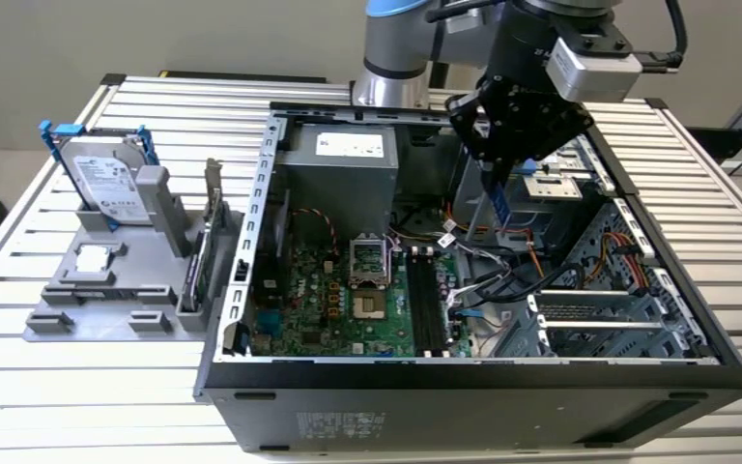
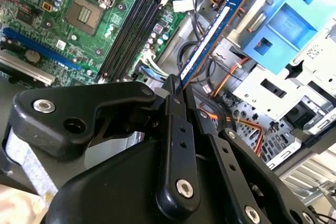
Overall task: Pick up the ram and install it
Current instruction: 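Insert the ram into the slot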
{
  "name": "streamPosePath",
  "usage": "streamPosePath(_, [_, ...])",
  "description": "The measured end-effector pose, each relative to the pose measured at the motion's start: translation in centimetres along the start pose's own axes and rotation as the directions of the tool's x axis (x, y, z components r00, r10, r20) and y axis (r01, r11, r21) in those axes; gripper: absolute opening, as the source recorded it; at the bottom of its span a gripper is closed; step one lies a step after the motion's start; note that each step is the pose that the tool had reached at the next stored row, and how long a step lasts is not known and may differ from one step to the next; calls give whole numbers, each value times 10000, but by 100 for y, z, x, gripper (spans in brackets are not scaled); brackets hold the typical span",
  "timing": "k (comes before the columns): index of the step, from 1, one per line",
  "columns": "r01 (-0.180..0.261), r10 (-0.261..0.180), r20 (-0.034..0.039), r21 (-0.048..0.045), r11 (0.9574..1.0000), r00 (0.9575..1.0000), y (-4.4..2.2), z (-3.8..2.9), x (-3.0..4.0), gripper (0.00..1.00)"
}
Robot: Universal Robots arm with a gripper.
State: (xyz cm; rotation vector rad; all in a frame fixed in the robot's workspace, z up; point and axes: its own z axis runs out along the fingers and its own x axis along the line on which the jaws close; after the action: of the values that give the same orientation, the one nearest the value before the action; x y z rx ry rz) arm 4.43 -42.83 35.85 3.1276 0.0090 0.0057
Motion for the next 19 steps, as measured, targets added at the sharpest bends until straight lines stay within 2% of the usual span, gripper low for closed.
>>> streamPosePath(19, [0,0,1,-115,9999,10000,-1,86,0,0])
